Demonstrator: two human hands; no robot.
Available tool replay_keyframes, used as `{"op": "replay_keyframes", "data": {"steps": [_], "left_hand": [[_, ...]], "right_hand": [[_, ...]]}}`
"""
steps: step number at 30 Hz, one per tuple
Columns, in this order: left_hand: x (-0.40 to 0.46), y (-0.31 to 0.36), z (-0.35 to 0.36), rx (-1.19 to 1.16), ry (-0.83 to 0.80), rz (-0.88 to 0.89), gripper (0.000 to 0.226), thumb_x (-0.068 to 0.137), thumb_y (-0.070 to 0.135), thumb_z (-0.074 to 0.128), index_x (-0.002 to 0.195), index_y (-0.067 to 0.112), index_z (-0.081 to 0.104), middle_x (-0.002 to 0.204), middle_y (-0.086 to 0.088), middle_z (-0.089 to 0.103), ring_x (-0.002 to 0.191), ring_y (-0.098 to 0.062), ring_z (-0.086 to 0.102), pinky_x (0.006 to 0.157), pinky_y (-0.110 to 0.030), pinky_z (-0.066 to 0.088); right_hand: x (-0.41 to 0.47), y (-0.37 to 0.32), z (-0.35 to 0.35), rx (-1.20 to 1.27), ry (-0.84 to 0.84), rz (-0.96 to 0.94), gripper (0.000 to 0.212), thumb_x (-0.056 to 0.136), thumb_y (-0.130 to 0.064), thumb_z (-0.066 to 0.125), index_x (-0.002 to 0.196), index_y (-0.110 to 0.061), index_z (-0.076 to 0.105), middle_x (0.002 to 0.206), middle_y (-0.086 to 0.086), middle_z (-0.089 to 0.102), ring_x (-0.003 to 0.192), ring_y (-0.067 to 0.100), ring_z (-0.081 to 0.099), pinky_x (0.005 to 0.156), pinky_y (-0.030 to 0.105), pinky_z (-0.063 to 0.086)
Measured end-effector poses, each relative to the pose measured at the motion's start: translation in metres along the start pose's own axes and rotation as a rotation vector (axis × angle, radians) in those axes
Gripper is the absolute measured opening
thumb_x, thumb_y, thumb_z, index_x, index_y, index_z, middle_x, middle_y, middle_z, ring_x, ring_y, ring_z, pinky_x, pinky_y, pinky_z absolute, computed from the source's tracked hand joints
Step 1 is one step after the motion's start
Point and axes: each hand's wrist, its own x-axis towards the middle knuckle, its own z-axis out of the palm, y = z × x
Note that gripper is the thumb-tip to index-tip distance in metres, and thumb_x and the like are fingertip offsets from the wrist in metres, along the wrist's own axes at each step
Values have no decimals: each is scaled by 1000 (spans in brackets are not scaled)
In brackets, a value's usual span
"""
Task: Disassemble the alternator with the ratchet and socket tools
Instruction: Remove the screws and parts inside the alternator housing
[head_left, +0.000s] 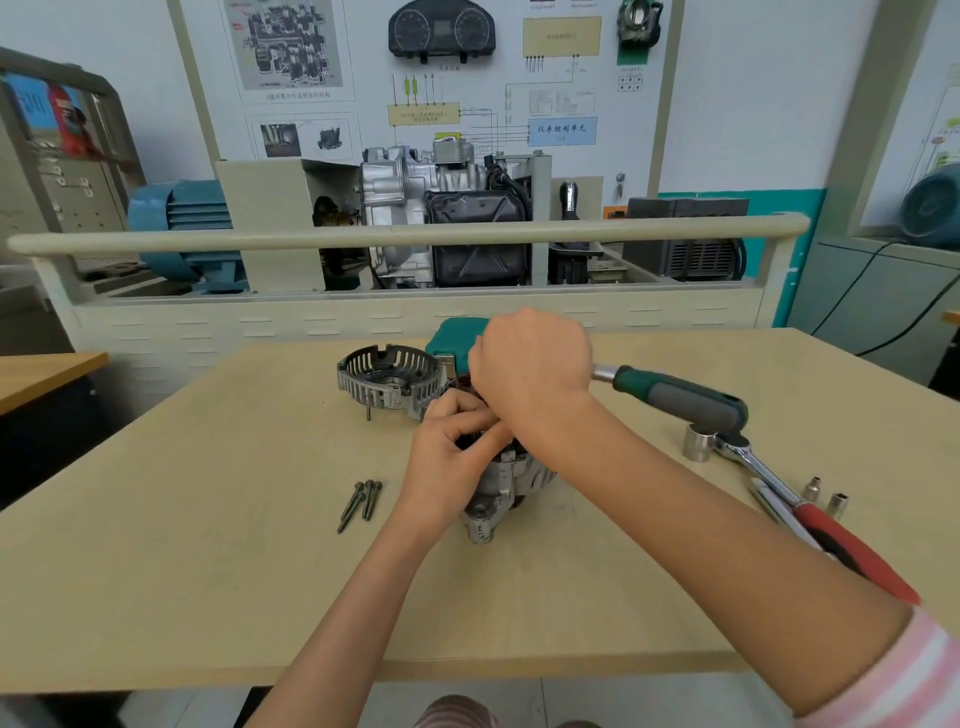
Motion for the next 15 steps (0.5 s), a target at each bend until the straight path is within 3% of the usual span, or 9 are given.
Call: {"op": "replay_keyframes", "data": {"steps": [4, 10, 12, 15], "left_hand": [[-1, 1, 1, 19, 7, -6, 27, 83, 9, 67, 77, 36, 70, 89, 13, 59, 101, -13, 52, 93, -26, 40], [-2, 4, -2, 18, -34, -10, 37, 89, 18, 62, 72, 51, 68, 105, 21, 58, 112, -6, 47, 94, -16, 34], [-2, 4, -2, 15, -39, 0, 28, 87, 20, 63, 80, 46, 69, 106, 18, 58, 113, -10, 48, 97, -20, 35], [-1, 1, -2, 1, -21, -9, 21, 84, 18, 67, 78, 38, 70, 96, 13, 59, 105, -4, 51, 91, -12, 36]], "right_hand": [[1, 0, -1, 9, 10, -33, 42, 93, -25, 45, 55, -16, 29, 52, -2, 30, 43, 14, 28, 43, 22, 17], [7, 11, -5, 122, -11, -363, 44, 92, -41, 40, 54, -21, 30, 52, -6, 34, 46, 11, 30, 44, 25, 18], [8, 15, -8, 208, -47, -407, 46, 92, -40, 41, 52, -22, 29, 50, -6, 35, 46, 8, 30, 45, 26, 18], [5, 16, -7, 210, -27, -372, 45, 93, -36, 41, 52, -19, 30, 49, -6, 33, 48, 14, 34, 45, 26, 16]]}}
